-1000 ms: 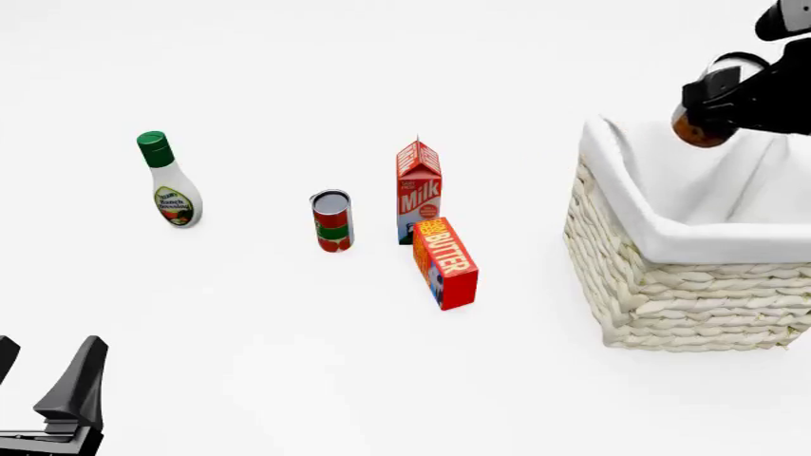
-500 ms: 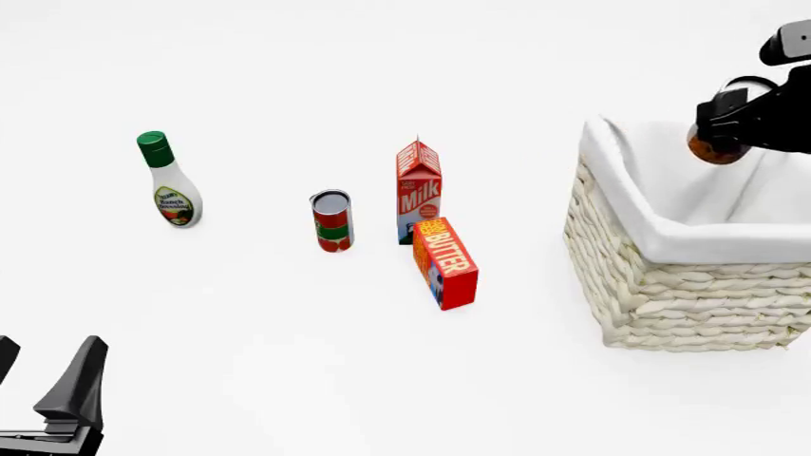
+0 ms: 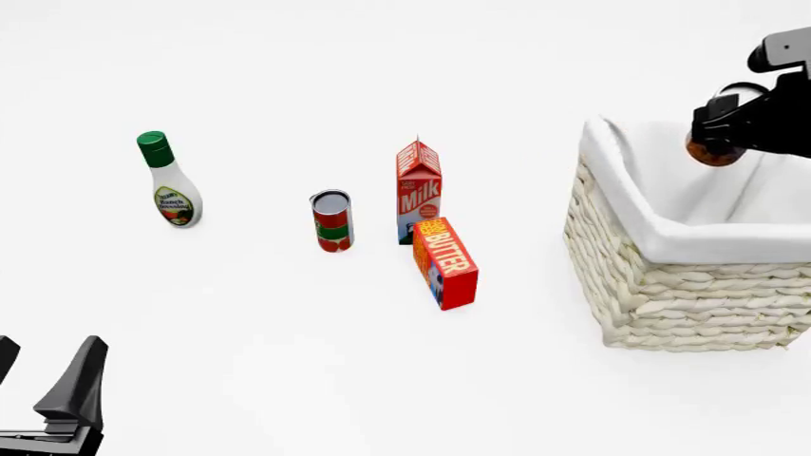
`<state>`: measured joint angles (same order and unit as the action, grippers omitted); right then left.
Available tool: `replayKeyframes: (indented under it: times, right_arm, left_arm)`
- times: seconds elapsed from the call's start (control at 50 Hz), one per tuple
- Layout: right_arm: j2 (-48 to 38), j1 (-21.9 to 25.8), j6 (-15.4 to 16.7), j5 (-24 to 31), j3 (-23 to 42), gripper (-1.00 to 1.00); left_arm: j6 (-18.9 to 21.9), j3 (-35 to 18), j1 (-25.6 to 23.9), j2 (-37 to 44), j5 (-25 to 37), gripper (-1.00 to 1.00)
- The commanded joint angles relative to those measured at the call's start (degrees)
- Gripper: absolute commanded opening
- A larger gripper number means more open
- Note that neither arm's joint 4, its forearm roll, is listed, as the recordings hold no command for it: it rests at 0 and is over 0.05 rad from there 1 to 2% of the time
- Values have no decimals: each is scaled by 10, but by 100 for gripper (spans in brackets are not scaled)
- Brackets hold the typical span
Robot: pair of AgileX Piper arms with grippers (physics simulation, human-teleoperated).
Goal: Pick the alphabet soup and place it in the basket.
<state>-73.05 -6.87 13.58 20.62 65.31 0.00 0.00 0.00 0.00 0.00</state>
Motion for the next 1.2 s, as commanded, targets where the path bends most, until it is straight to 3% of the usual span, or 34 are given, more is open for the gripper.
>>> replayKeyframes:
  times: [0.02, 0.56, 1.2]
  right_arm:
    - [-24, -11, -9, -17, 14, -100]
    - [-66, -23, 5, -57, -15, -100]
    - [-134, -32, 2, -83, 11, -100]
  left_arm:
    - [0, 0, 0, 0, 0, 100]
    - [0, 0, 0, 0, 0, 100]
    - [0, 0, 0, 0, 0, 100]
